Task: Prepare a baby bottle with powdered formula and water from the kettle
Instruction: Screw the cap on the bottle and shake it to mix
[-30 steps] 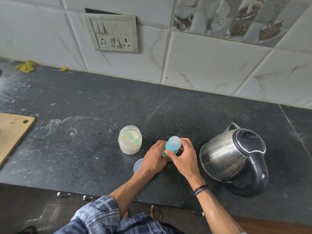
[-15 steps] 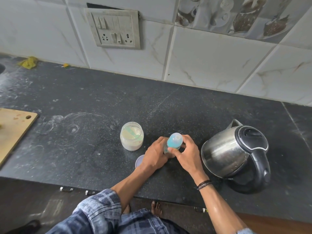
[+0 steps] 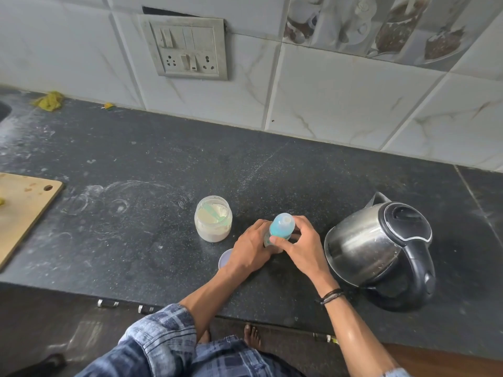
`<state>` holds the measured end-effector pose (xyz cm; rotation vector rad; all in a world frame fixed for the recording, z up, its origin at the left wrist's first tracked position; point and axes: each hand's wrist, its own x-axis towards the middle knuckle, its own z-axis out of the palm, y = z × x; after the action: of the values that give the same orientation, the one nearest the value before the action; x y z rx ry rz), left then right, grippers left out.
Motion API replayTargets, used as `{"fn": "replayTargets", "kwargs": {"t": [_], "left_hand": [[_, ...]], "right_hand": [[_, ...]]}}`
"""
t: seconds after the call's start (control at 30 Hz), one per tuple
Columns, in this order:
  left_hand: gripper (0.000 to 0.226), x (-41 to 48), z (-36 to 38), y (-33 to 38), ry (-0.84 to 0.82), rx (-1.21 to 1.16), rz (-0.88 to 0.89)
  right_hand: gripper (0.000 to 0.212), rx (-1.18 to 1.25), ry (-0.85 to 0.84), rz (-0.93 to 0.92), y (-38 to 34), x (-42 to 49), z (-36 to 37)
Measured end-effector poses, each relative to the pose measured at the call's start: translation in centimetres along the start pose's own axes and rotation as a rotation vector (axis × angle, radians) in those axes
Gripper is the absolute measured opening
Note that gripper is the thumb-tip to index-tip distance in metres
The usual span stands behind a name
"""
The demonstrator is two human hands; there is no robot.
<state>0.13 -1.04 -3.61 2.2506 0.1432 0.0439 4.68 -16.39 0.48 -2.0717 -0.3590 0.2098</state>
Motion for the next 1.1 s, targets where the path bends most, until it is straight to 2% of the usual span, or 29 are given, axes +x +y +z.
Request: {"fn": "replayTargets", "kwargs": {"t": [0.27,0.53,0.63,0.77,0.9,1.0,1.1], "left_hand": [[0.050,-0.3,0.0,0.1,0.007,0.017,0.010],[0.045,-0.5,0.0,0.2,0.018,0.023,0.014],[0.046,-0.3,-0.1,0.3,0.017,0.028,0.007],[0.058,-0.4,-0.8,-0.1,-0.024,0.078,0.044],[0.064,-1.6,-1.7,-1.6,-0.038,0.119,0.042],[0.055,-2.5,-2.0,-2.6,0.034,0.138,0.056],[0.046,-3.0,-2.1,-3.0,0.060,0.157,0.065]], "right_hand": [[0.049,-0.114,0.219,-0.021,0.1,-1.3,2.2],[0.049,-0.170,0.252,-0.044,0.2,-1.4,2.6],[0.052,-0.100,0.240,-0.031,0.4,-1.4,2.8],[0.077,0.057,0.131,-0.030,1.5,-2.1,2.9],[0.110,-0.033,0.129,-0.127,2.7,-3.1,3.2],[0.117,-0.116,0.176,-0.203,3.0,-2.9,3.5],[0.110,-0.166,0.183,-0.240,3.1,-2.3,3.3]]}}
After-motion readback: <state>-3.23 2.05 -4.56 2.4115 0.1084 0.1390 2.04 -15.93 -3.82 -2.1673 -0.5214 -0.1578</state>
